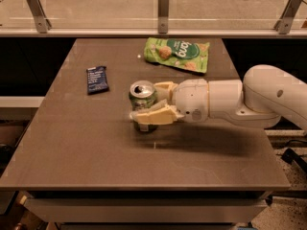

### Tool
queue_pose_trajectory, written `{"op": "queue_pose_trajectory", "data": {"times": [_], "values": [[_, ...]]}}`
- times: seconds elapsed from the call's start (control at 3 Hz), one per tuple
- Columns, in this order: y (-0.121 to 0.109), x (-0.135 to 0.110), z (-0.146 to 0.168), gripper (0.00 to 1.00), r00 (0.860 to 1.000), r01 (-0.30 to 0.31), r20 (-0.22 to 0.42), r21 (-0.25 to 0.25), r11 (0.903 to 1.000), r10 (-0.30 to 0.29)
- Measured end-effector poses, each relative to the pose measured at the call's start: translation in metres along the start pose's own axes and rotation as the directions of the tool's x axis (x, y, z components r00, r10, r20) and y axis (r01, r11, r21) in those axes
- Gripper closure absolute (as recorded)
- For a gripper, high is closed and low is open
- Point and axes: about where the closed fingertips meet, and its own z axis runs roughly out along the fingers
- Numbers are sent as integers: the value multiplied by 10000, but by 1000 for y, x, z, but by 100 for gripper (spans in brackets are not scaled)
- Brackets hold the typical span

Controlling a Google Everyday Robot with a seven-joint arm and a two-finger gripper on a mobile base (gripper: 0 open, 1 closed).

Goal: Knock green can over

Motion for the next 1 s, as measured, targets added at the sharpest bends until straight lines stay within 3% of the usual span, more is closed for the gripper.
{"op": "queue_pose_trajectory", "data": {"times": [0.33, 0.67, 1.0], "values": [[0, -5, -7, 100, 9990, -13, -453, 212, 9998, 22], [-4, -15, -19, 100, 9903, 4, -1386, 656, 9978, 87], [-7, -19, -33, 100, 9647, 55, -2621, 1231, 9924, 272]]}}
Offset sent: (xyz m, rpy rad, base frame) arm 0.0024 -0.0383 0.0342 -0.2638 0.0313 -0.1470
